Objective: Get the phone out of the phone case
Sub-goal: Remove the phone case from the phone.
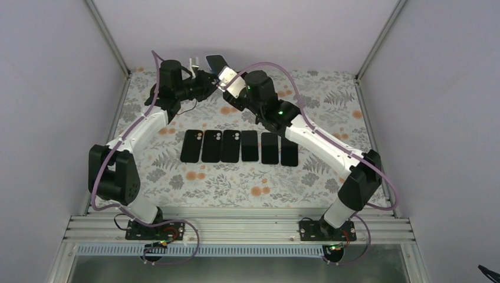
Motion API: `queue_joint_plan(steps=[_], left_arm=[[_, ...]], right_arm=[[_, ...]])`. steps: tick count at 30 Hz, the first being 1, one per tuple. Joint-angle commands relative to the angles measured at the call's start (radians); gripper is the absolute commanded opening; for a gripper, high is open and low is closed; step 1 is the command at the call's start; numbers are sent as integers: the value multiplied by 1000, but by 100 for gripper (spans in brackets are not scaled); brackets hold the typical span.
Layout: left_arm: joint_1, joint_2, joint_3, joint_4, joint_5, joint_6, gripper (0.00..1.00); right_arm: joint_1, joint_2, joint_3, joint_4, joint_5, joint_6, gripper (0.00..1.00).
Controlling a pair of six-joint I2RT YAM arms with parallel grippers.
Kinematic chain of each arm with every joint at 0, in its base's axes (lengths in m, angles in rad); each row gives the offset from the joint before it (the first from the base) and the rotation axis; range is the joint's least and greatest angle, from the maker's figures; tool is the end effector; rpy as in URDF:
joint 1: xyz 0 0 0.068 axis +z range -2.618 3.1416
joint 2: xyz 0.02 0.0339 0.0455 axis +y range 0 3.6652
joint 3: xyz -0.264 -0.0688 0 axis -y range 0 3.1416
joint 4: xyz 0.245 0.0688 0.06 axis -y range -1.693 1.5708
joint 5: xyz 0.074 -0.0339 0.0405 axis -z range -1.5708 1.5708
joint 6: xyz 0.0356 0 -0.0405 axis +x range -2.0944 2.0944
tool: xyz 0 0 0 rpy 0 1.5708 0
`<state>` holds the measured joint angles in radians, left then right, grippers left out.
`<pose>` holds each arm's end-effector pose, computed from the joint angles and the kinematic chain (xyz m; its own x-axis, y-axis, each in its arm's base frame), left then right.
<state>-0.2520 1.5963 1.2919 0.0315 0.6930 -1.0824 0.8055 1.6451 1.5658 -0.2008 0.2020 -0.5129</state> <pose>0.3585 -0.1158 0.3339 -0.8180 -0.4909 -0.2998 0.1391 0.3369 -0.9312 0.2776 0.2786 0.3871 0.1143 -0.5750 -0.8102 -0.5932 0.6147 -0.5199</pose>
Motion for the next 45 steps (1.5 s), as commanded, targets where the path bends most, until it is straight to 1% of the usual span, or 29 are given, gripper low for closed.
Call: queue_joint_plan(steps=[1,7,12,14,17,24,27,32,34,35,40,41,45], left_arm=[[-7,-29,3,90,30,-17,2],[-14,-22,5,93,33,-20,2],[-19,-16,6,97,35,-20,2],[-22,-14,5,97,35,-20,2],[-25,-10,3,98,36,-20,2],[-42,0,3,98,36,-17,3],[-44,-1,3,91,37,-10,2],[-44,-4,-3,34,40,42,2],[-41,-3,-8,18,40,56,2],[-39,-4,-10,15,40,61,2],[-21,8,-4,-27,22,109,2],[-16,12,-2,-41,20,123,2],[0,16,-4,-65,2,150,2]], right_arm=[[20,10,-13,51,44,-47,59],[24,48,-28,62,49,-64,58],[33,64,-73,140,145,-127,58],[36,67,-94,182,190,-162,56],[37,71,-115,232,231,-188,49],[41,83,-177,366,303,-307,46],[42,84,-184,374,311,-323,38],[42,68,-172,359,324,-324,17],[42,53,-170,350,322,-319,7],[43,47,-167,344,319,-311,4],[43,25,-132,272,286,-248,4],[42,-5,-120,248,275,-229,4],[43,-38,-99,200,246,-174,4]])
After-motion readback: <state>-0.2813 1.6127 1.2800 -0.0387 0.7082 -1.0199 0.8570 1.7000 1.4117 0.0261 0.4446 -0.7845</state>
